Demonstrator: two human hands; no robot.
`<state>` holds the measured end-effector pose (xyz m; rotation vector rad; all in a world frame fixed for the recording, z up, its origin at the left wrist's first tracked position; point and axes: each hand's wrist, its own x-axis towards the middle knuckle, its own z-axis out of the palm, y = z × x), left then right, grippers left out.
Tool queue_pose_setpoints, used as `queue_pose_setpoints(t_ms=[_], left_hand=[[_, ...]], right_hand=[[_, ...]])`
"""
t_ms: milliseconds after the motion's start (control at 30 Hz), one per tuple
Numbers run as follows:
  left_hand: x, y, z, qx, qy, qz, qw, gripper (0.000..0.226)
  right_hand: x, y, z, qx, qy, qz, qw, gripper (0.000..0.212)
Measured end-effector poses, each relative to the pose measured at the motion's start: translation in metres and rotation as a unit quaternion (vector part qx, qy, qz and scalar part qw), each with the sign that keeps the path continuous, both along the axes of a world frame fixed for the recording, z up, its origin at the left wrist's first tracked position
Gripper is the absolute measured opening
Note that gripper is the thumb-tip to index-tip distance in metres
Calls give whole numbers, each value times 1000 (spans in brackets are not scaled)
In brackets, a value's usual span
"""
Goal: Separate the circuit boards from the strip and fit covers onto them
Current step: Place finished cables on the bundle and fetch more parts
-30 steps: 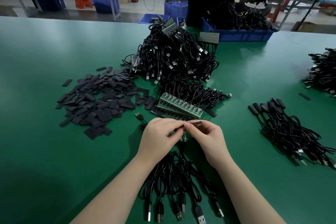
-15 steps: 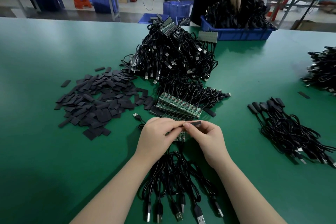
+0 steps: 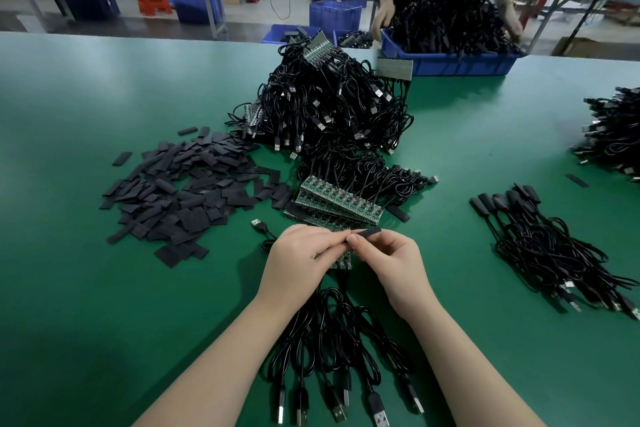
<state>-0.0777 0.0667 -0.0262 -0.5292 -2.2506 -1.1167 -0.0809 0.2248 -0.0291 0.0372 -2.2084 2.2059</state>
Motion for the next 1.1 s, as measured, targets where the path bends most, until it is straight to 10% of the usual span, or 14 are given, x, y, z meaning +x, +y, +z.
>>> queue_pose_setpoints(t_ms=[1100], left_hand=[[-5, -10, -4, -69, 70, -15, 995, 9]], right_hand=[[5, -1, 5, 0, 35, 21, 999, 13]])
